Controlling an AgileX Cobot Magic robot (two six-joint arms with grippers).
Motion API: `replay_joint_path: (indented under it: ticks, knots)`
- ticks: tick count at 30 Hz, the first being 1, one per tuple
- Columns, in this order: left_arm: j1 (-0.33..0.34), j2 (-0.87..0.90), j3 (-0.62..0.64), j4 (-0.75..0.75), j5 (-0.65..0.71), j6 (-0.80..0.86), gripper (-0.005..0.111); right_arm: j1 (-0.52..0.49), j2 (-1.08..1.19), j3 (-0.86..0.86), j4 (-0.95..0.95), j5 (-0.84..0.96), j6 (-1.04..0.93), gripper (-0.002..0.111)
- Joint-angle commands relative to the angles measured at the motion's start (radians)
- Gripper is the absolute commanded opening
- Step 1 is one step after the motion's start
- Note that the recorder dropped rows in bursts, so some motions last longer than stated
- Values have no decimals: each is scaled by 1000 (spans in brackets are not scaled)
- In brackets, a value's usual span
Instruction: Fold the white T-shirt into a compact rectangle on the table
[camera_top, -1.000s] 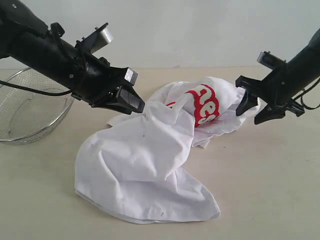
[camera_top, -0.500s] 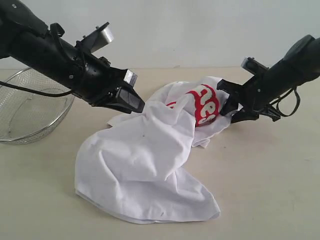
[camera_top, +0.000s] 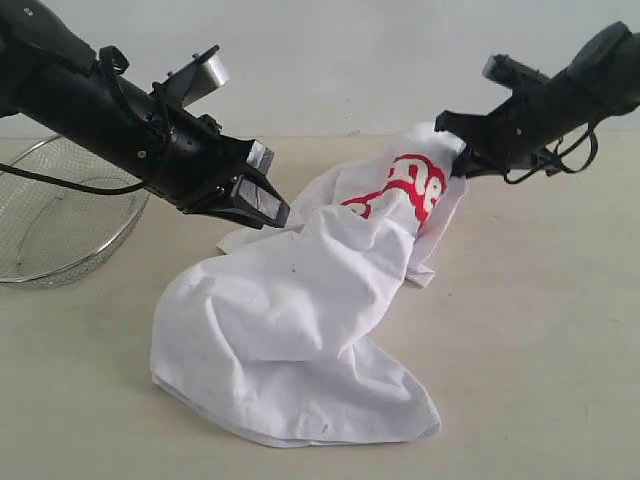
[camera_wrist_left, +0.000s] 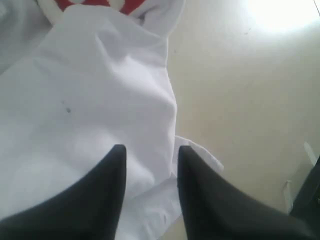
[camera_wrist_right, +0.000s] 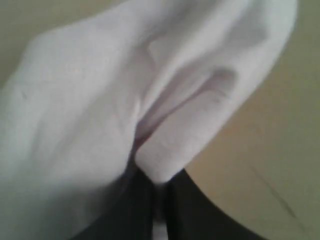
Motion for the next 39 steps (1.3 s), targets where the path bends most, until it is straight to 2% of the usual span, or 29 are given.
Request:
replay_joint_path:
  ticks: [1, 8, 10, 13, 16, 17, 18, 19, 24, 33, 39]
  knots:
    - [-4, -8, -1, -8, 11, 7, 33, -8, 18, -161, -9, 24, 10, 0]
    - [-4, -8, -1, -8, 11, 7, 33, -6, 88, -364, -9, 85, 41, 0]
    - [-4, -8, -1, -8, 11, 7, 33, -6, 95, -378, -9, 88, 41, 4]
    - [-4, -8, -1, -8, 9, 7, 33, -6, 97, -378, -23, 89, 34, 23]
    - [-4, -8, -1, -8, 9, 7, 33, -6, 97, -378, -56, 110, 49, 59]
    - [-4, -8, -1, -8, 9, 7, 33, -6, 97, -378, -70, 124, 68, 68]
    - [-4, -8, -1, -8, 9, 7, 33, -6, 97, -378, -88, 144, 95, 70]
    - [-4, -8, -1, -8, 9, 7, 33, -8, 97, -378, -102, 165, 127, 68]
    - [-4, -8, -1, -8, 9, 7, 33, -37, 97, -378, -115, 331, 149, 44]
    - [-4, -8, -1, -8, 5, 7, 33, -109, 76, -355, -81, 573, 113, 47]
    - [-4, -8, -1, -8, -10, 7, 33, -119, 1, -121, -25, 542, 66, 47]
